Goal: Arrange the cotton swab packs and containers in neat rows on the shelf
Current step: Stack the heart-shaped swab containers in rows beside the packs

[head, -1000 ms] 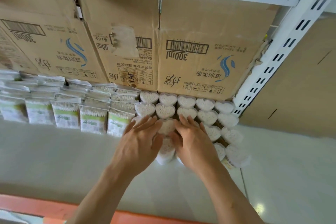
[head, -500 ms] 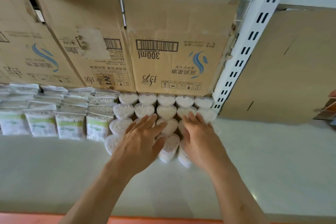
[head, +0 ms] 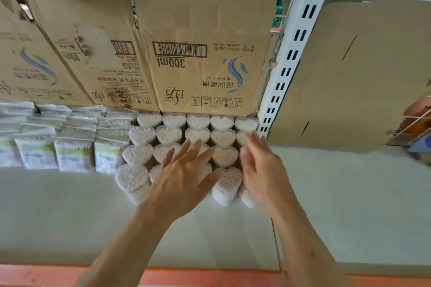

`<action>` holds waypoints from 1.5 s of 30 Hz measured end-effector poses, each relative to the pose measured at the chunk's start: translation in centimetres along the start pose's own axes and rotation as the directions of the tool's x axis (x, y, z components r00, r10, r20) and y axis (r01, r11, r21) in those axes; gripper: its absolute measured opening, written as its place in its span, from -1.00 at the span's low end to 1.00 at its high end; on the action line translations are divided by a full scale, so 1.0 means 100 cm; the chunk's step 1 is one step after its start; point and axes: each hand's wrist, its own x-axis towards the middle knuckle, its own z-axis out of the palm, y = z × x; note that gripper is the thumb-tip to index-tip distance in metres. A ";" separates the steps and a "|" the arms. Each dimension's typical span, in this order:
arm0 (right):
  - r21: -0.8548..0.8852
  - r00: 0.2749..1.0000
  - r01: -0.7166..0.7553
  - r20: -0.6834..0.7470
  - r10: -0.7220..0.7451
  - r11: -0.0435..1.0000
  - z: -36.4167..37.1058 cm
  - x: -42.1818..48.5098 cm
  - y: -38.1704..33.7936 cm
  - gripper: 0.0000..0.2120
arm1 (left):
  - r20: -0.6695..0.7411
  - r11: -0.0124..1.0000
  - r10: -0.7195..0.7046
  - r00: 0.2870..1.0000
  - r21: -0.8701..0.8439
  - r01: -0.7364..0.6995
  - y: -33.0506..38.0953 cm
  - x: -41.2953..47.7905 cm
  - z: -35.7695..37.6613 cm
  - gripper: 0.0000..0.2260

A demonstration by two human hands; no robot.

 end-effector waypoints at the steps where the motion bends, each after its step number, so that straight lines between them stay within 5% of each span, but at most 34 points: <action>1: 0.128 0.997 -0.037 -0.068 0.046 0.991 -0.008 -0.003 0.003 -0.59 | 0.006 1.000 0.010 1.000 0.001 -0.010 0.002 -0.002 0.002 -0.36; 4: 0.411 0.975 -0.188 -0.035 0.221 0.892 -0.025 -0.014 0.026 -0.55 | 0.035 0.999 0.044 0.998 0.026 -0.045 0.005 -0.006 0.006 -0.29; 7: 0.555 0.970 -0.225 0.209 0.128 0.801 -0.029 -0.025 0.041 -0.45 | 0.075 0.996 0.068 0.995 0.055 -0.073 0.009 -0.005 0.005 -0.21; 11: 0.568 0.932 -0.277 0.356 0.073 0.775 -0.023 -0.034 0.052 -0.21 | 0.118 0.989 0.131 0.984 0.052 -0.138 0.013 0.001 0.003 -0.25; 19: 0.423 0.912 -0.318 0.381 0.152 0.848 -0.002 -0.041 0.069 0.09 | -0.030 0.964 0.256 0.966 0.076 -0.253 0.015 -0.004 0.016 -0.55; 27: 0.386 0.961 -0.221 0.241 0.133 0.896 0.016 -0.040 0.070 -0.22 | -0.108 0.955 0.283 0.953 0.122 -0.270 0.013 -0.004 0.026 -0.59; 45: 0.338 0.954 -0.272 0.218 0.207 0.901 0.019 -0.039 0.066 -0.35 | -0.149 0.972 0.223 0.963 0.103 -0.210 0.011 -0.010 0.030 -0.63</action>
